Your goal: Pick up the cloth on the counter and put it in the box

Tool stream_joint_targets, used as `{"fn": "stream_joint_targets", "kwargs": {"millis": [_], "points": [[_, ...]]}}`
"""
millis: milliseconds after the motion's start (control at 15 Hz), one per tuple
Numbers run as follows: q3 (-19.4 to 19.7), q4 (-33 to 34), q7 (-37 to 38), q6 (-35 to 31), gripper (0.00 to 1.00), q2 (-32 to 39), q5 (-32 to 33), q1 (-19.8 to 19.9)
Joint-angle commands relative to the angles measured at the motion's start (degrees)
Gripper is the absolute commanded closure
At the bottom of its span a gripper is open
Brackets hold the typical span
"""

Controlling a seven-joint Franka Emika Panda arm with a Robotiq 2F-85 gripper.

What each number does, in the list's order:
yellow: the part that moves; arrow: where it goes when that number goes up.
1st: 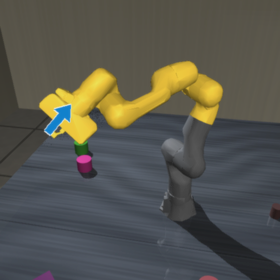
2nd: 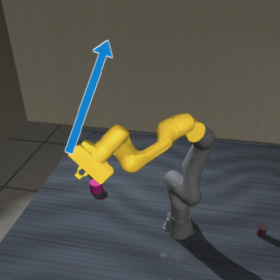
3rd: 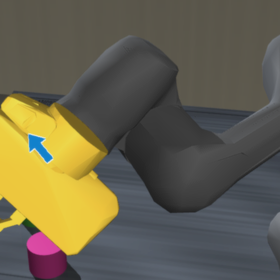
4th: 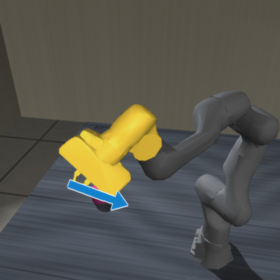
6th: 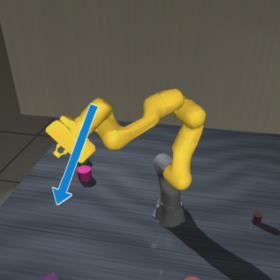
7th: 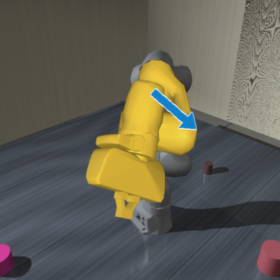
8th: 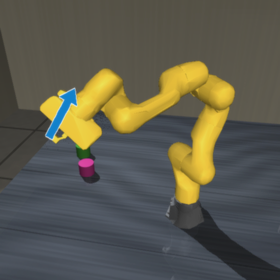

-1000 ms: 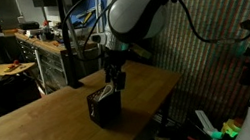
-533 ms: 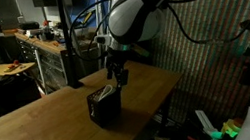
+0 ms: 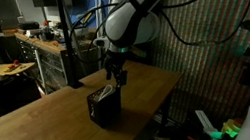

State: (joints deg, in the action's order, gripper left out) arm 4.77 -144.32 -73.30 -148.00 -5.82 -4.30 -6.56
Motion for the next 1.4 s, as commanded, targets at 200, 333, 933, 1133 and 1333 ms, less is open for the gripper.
{"fn": "stream_joint_targets", "kwargs": {"millis": [200,333,933,1133,1333], "points": [[-2.0,2.2,-0.4,-0.6,0.30,2.0,-1.1,1.0],[-2.2,2.4,-0.4,-0.4,0.40,2.3,-1.3,1.1],[-3.2,2.8,0.6,-0.2,0.97,3.4,-1.0,1.5],[-3.8,3.1,1.3,-0.1,0.93,4.0,-0.6,1.4],[-4.7,3.6,1.6,-0.4,0.91,4.9,-0.2,1.2]]}}
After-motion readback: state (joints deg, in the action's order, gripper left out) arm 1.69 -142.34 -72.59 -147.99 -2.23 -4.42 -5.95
